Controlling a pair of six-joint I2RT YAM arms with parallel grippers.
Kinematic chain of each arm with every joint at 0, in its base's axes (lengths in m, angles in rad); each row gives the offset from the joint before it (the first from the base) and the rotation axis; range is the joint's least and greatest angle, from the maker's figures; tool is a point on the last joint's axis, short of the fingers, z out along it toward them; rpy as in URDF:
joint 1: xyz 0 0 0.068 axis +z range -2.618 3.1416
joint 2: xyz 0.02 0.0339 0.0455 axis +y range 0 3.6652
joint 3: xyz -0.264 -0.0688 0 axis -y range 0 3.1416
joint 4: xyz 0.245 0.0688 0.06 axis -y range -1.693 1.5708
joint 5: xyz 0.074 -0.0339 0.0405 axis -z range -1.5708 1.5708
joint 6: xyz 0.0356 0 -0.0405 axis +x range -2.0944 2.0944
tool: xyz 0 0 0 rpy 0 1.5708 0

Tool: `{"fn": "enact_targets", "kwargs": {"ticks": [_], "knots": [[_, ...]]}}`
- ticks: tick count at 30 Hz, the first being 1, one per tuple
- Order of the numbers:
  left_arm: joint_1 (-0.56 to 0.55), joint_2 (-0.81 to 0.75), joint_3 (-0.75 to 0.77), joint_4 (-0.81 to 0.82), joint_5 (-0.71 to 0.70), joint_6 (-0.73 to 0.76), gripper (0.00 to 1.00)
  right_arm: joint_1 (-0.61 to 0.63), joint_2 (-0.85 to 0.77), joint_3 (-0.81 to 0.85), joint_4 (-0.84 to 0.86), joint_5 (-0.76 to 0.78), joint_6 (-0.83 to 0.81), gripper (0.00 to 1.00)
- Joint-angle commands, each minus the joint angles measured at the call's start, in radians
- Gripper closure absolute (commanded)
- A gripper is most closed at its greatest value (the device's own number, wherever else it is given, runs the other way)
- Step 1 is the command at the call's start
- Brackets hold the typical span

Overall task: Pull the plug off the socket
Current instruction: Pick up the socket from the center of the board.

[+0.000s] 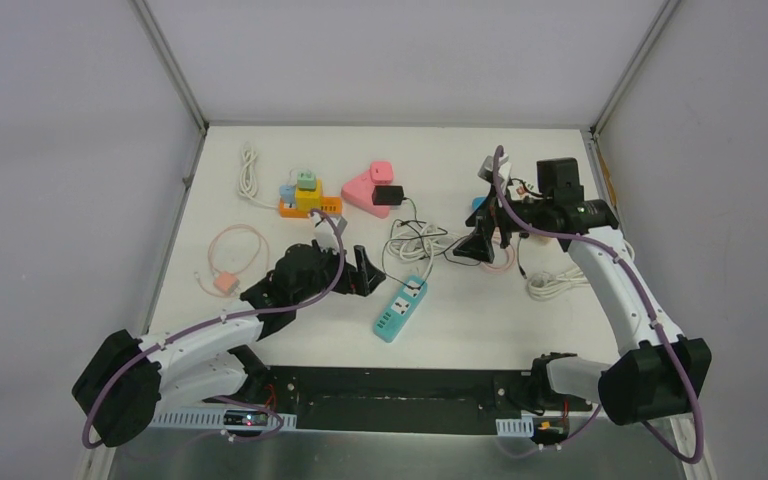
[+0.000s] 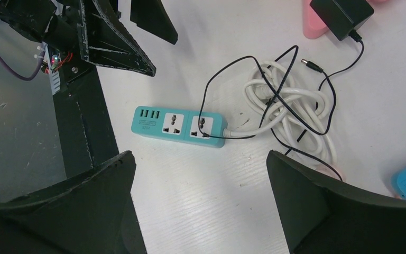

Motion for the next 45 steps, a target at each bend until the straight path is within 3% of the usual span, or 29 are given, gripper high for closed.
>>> {"fn": "enact_targets", "kwargs": {"ticks": [1,9,18,26,38,45], "knots": [[-0.006,-0.013,-0.022,0.08,-0.057,0.013,0.06,-0.007,0.01,0.007,-0.003,-0.024,-0.039,0.0],[-0.006,-0.001,-0.034,0.076,-0.078,0.016,0.04,-0.025,0.025,0.01,-0.016,-0.016,-0.054,0.0],[-0.013,0.128,0.016,0.131,0.074,0.078,0.06,-0.027,-0.002,0.011,-0.034,-0.042,-0.061,0.0],[-0.126,0.172,0.127,-0.045,-0.166,0.18,0.04,-0.027,-0.007,0.009,-0.032,-0.062,-0.056,0.0],[-0.125,0.34,0.195,0.029,-0.195,0.002,0.01,-0.027,-0.005,0.005,-0.024,-0.064,-0.051,0.0],[-0.126,0.422,0.256,0.026,-0.147,-0.004,0.02,-0.027,-0.008,0.005,-0.026,-0.068,-0.051,0.0]]}}
